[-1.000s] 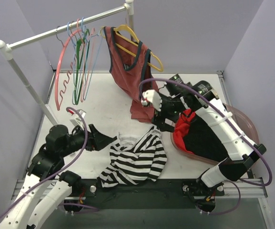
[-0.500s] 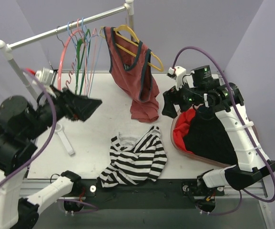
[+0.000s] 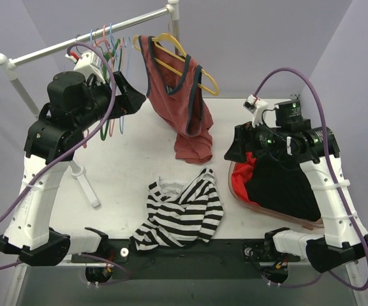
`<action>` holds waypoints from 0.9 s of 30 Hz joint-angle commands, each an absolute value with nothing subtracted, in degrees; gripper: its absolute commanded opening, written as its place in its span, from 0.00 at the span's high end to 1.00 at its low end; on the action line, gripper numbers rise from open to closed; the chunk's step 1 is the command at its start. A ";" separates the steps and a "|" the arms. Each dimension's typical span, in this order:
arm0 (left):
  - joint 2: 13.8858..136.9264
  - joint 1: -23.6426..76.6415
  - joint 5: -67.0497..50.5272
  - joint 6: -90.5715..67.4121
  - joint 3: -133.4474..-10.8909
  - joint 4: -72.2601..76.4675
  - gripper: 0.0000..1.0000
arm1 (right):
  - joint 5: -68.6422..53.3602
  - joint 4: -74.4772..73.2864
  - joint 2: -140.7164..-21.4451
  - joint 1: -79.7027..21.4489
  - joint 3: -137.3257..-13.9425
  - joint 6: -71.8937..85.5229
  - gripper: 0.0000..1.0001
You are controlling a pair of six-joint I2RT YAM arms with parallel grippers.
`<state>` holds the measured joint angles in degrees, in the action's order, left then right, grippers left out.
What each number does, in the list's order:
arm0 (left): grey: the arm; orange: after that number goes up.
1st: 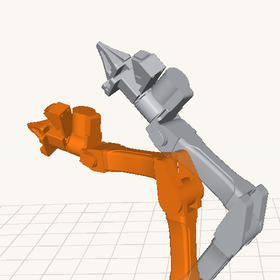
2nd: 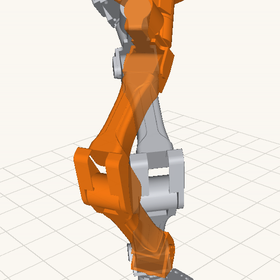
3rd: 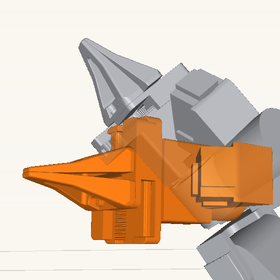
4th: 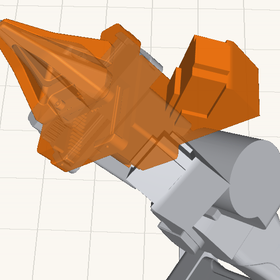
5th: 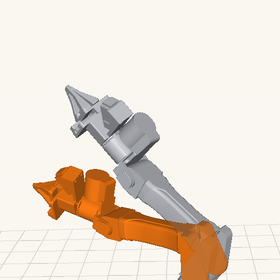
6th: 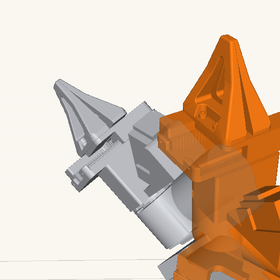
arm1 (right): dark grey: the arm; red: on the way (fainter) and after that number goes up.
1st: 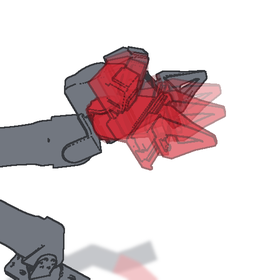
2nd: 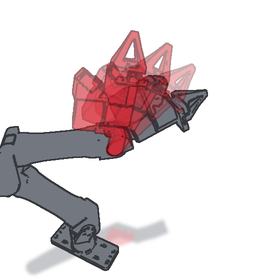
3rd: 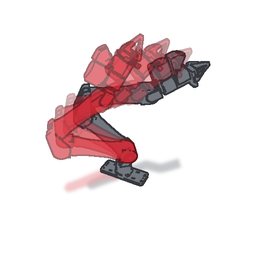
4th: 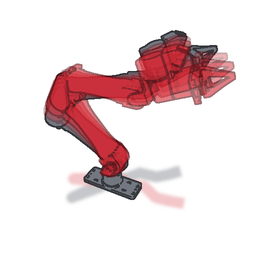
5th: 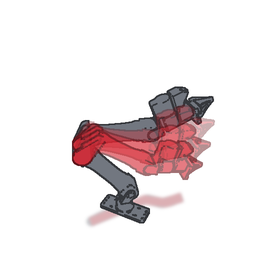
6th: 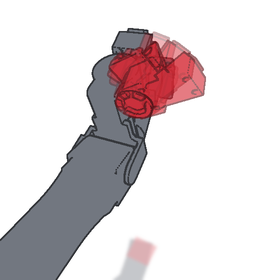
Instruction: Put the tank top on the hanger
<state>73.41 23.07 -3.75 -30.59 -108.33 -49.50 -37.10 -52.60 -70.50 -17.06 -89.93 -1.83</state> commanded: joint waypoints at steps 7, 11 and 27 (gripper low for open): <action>76.11 19.60 3.69 -25.66 -112.41 -49.22 0.17 | -44.74 -42.37 -62.05 -13.01 -79.02 6.06 0.31; 77.17 19.25 2.47 -25.58 -111.71 -48.61 0.22 | -45.79 -40.61 -60.30 -11.69 -76.12 7.47 0.32; 79.01 19.25 6.59 -24.70 -107.05 -45.35 0.32 | -47.55 -38.32 -57.92 -8.97 -73.13 10.19 0.32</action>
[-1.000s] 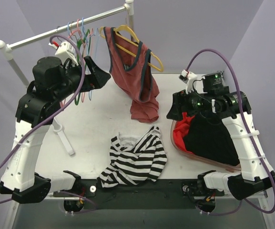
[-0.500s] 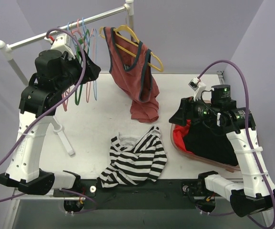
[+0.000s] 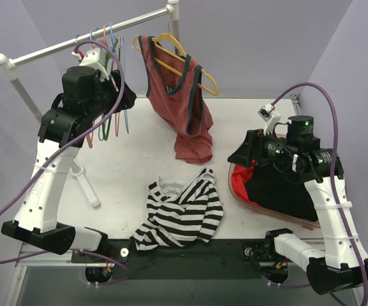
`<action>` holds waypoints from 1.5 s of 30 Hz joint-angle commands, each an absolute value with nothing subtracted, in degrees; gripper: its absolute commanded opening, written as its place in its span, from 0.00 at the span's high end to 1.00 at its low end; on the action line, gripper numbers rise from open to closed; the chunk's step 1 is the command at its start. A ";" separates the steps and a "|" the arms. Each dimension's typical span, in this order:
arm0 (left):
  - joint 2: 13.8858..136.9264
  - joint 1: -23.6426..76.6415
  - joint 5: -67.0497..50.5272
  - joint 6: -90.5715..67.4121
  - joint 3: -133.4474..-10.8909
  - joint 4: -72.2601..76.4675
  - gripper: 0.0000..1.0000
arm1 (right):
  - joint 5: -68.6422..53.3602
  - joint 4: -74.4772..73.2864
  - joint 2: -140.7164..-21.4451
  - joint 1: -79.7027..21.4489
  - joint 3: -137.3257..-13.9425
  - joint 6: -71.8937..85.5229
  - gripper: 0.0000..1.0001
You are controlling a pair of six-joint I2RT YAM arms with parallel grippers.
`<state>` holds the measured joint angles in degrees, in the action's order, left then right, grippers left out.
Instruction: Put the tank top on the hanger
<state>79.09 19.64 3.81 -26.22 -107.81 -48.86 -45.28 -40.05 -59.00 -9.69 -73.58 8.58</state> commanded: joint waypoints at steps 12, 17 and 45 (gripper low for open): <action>79.01 19.34 7.91 -24.17 -100.55 -41.05 0.52 | -48.52 -37.71 -57.39 -7.74 -72.60 11.60 0.33; 79.19 19.42 8.52 -23.29 -99.32 -39.20 0.65 | -48.87 -37.62 -56.87 -7.30 -72.07 11.87 0.33; 74.19 21.01 1.15 -18.28 -105.84 -45.26 1.00 | -50.89 -37.70 -55.28 -4.39 -71.63 12.04 0.33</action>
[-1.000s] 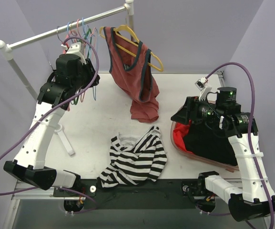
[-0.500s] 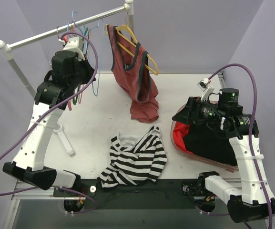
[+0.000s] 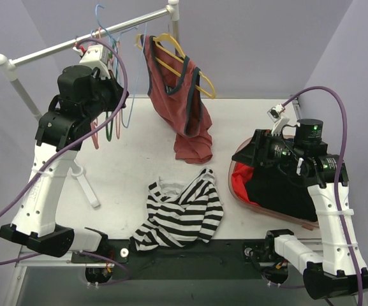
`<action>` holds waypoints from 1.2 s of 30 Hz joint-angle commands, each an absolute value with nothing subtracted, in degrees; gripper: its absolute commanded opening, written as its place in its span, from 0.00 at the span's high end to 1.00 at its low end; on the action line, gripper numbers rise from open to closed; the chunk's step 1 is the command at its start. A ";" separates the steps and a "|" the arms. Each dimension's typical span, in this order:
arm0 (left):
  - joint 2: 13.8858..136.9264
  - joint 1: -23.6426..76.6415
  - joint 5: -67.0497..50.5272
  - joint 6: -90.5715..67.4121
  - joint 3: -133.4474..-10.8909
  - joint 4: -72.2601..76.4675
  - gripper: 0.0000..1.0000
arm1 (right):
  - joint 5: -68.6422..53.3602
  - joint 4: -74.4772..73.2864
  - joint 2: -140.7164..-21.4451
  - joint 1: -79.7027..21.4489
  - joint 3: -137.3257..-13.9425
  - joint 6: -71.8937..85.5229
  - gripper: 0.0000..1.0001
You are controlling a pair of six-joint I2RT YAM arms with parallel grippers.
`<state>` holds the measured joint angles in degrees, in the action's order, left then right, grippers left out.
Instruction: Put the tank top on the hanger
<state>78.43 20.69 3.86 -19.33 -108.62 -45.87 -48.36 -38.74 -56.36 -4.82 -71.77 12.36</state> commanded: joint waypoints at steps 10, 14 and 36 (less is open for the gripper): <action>63.56 21.01 -5.18 -16.79 -96.34 -47.55 1.00 | -64.77 -40.25 -55.28 -4.31 -73.03 2.12 0.30; 56.62 20.92 -8.69 -15.21 -91.16 -48.16 1.00 | -66.09 -42.80 -55.90 -4.31 -75.75 -2.19 0.29; 47.81 41.02 -39.31 -22.15 -65.21 -38.93 1.00 | -57.56 -70.31 -68.64 -21.97 -103.98 -33.84 0.17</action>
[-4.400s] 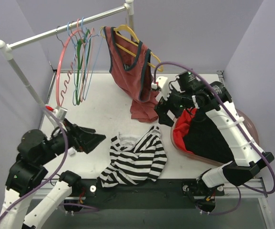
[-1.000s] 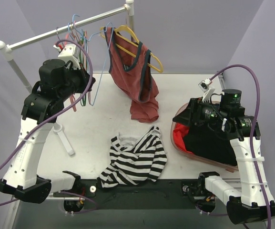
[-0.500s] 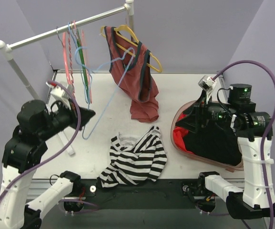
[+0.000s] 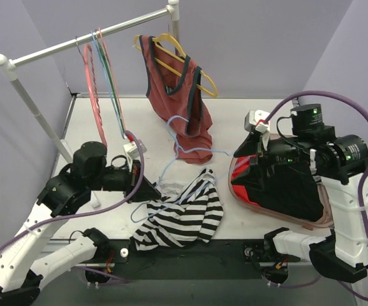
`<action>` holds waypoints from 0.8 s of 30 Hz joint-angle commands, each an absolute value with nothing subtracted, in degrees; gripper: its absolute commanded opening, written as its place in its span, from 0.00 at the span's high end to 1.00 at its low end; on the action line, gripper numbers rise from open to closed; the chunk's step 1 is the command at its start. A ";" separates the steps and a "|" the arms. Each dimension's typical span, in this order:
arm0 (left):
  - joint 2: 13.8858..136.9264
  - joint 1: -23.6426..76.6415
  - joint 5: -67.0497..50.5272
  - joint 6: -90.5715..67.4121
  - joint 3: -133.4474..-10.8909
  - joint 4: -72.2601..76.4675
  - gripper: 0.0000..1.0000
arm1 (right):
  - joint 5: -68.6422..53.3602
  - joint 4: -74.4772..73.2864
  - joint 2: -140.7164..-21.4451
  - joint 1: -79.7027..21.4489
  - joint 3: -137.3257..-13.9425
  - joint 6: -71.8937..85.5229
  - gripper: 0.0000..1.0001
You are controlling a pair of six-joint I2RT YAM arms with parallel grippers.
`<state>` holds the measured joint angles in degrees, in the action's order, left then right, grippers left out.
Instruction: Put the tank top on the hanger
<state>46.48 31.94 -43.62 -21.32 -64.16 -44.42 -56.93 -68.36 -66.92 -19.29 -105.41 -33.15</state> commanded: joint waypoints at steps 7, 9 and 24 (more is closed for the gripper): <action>53.08 54.49 -32.52 -22.94 -63.81 -32.79 1.00 | -58.26 -68.12 -68.73 -21.80 -99.24 -29.20 0.17; 53.52 54.75 -32.61 -23.20 -63.37 -31.21 1.00 | -59.41 -65.76 -67.51 -21.62 -95.30 -26.03 0.18; 53.44 55.28 -30.07 -24.87 -60.56 -27.07 1.00 | -71.37 -51.24 -61.35 -18.72 -78.31 -5.71 1.00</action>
